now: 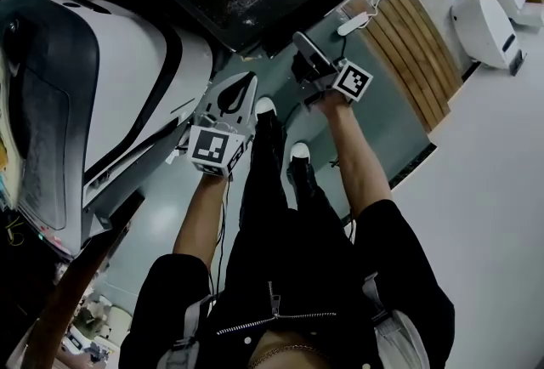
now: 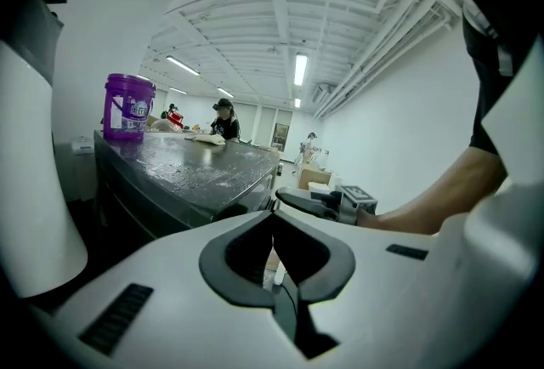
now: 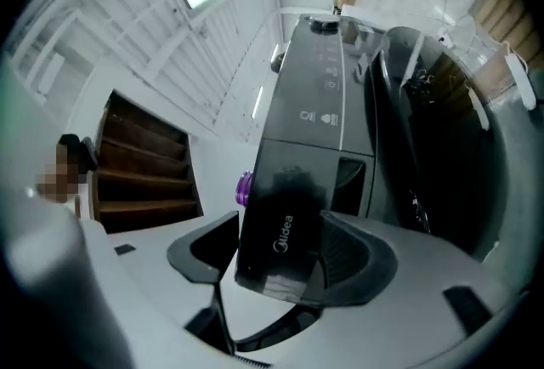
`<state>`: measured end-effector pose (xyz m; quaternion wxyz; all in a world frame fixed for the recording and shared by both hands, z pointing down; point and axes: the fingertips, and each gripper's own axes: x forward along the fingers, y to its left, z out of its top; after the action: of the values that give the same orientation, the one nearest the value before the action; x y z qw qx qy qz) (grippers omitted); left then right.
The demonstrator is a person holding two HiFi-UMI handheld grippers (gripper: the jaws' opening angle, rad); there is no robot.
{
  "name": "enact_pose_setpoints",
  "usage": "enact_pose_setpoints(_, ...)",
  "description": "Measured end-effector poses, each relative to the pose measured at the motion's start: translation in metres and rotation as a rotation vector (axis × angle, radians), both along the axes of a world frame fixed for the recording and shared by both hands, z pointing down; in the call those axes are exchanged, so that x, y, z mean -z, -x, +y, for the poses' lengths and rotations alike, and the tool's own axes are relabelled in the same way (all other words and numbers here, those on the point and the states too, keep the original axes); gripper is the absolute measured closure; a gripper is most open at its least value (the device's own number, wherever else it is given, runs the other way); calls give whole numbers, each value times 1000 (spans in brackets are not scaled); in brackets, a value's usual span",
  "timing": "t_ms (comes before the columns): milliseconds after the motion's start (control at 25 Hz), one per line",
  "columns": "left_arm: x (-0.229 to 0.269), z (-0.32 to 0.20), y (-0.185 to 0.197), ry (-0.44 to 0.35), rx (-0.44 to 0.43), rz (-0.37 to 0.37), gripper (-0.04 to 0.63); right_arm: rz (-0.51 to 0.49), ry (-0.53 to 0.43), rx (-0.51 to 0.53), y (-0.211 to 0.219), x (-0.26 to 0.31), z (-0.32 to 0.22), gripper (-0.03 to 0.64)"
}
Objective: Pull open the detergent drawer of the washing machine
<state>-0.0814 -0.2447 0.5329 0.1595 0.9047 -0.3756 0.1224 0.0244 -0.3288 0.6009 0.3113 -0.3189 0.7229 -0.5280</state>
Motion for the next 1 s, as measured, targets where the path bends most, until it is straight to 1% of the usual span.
enact_pose_setpoints(160, -9, -1, 1, 22, 3, 4, 574, -88, 22, -53, -12, -16, -18, 322)
enact_pose_setpoints(280, -15, -3, 5, 37, 11, 8, 574, -152, 9, -73, -17, -20, -32, 325)
enact_pose_setpoints(440, -24, -3, 12, 58, 21, 9, 574, -207, -22, -53, -10, -22, -39, 328)
enact_pose_setpoints(480, -25, -3, 13, 62, 22, 10, 574, -227, -31, -48, -9, -22, -41, 337)
enact_pose_setpoints(760, -31, -2, 22, 82, 16, -5, 574, -371, -110, -24, -4, -18, -49, 329)
enact_pose_setpoints(880, -32, -3, 27, 84, 17, -8, 574, -395, -131, -4, -5, -18, -49, 333)
enact_pose_setpoints(1000, -35, -5, 30, 87, 21, -6, 574, -389, -128, 6, -5, -19, -51, 333)
